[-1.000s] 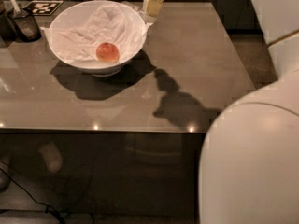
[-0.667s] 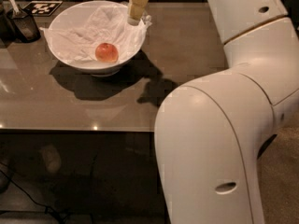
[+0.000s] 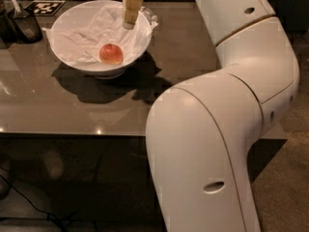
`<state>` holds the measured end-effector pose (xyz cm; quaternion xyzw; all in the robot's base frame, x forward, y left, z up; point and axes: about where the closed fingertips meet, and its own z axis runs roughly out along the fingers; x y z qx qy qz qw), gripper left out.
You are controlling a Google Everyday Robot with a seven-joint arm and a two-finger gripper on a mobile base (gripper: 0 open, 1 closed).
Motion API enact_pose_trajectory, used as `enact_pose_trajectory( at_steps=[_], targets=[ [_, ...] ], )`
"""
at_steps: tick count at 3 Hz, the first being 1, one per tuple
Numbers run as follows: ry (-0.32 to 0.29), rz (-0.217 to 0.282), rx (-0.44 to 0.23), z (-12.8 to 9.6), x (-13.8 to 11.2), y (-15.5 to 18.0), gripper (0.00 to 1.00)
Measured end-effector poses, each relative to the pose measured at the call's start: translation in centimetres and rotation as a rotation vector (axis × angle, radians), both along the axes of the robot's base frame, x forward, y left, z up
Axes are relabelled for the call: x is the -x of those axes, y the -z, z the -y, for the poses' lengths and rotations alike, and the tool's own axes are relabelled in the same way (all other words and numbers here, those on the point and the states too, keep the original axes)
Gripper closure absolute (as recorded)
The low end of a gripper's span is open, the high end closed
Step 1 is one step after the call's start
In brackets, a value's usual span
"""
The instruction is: Pick apple from white bowl
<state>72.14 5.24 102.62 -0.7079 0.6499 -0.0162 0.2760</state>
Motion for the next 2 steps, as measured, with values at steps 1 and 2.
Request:
enact_pose_trajectory(
  at_steps=[1,2],
  targets=[
    [-0.012,-0.027,0.044,-1.6,-0.6,2.0,0.00],
    [-0.016,-0.059,0.060,-2.5,-1.0,4.0,0.00]
  ],
)
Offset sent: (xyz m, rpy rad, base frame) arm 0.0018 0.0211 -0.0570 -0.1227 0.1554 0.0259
